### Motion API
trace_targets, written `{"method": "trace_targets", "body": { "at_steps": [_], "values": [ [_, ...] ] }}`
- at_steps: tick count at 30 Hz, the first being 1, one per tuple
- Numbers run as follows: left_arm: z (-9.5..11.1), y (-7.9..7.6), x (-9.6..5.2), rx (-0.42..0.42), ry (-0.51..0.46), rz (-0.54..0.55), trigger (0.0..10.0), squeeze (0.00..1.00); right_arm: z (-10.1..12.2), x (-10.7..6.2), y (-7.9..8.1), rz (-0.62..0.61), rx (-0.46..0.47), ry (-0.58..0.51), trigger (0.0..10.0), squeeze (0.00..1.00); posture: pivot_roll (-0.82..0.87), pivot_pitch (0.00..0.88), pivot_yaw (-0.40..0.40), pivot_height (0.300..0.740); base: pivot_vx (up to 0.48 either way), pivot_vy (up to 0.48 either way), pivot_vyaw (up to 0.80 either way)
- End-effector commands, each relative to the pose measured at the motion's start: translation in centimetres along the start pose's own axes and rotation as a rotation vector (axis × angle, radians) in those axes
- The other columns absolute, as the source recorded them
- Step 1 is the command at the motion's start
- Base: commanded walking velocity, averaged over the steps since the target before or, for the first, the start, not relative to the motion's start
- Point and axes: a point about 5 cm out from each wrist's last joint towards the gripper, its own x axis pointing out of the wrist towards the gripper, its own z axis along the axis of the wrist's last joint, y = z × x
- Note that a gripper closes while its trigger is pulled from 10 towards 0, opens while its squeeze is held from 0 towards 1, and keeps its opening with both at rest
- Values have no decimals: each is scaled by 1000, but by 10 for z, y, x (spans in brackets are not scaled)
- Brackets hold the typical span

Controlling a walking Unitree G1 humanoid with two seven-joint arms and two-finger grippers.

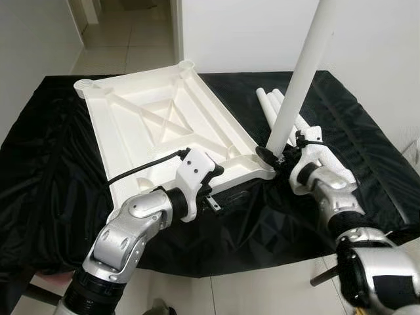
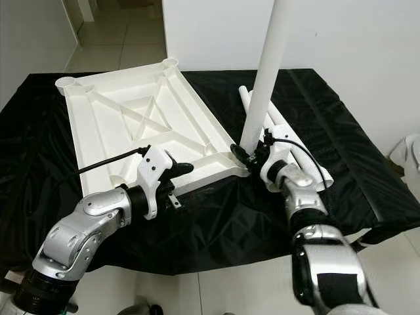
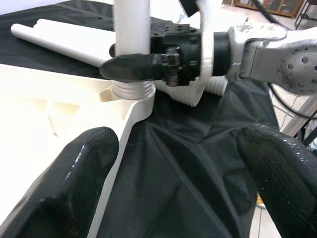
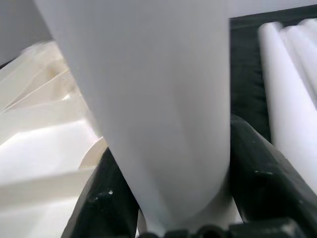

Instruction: Building children table

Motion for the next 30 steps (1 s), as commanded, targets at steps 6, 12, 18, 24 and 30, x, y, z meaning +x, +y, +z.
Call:
{"method": "trace_targets", "body": {
  "at_steps": [6,12,18,24,30],
  "values": [
    [-6,0,1,-9,20,9,10000,0,-13,-2,12,-228,54,21,0,0,-42,40,-2,740,0,0,0],
    [-6,-2,2,-8,20,1,10000,0,-13,0,26,-357,58,9,0,0,-47,28,-8,740,0,0,0],
    [-7,-3,7,-11,9,-6,10000,0,-14,3,58,-447,74,16,0,0,-45,23,-24,740,0,0,0],
    [-9,-5,6,-18,15,-9,10000,0,-10,0,62,-406,99,-3,0,0,-49,20,-25,740,0,0,0],
    [-9,-5,7,-17,14,-12,10000,0,-9,-1,75,-372,126,-7,0,0,-52,15,-19,740,0,0,0]
  ]
}}
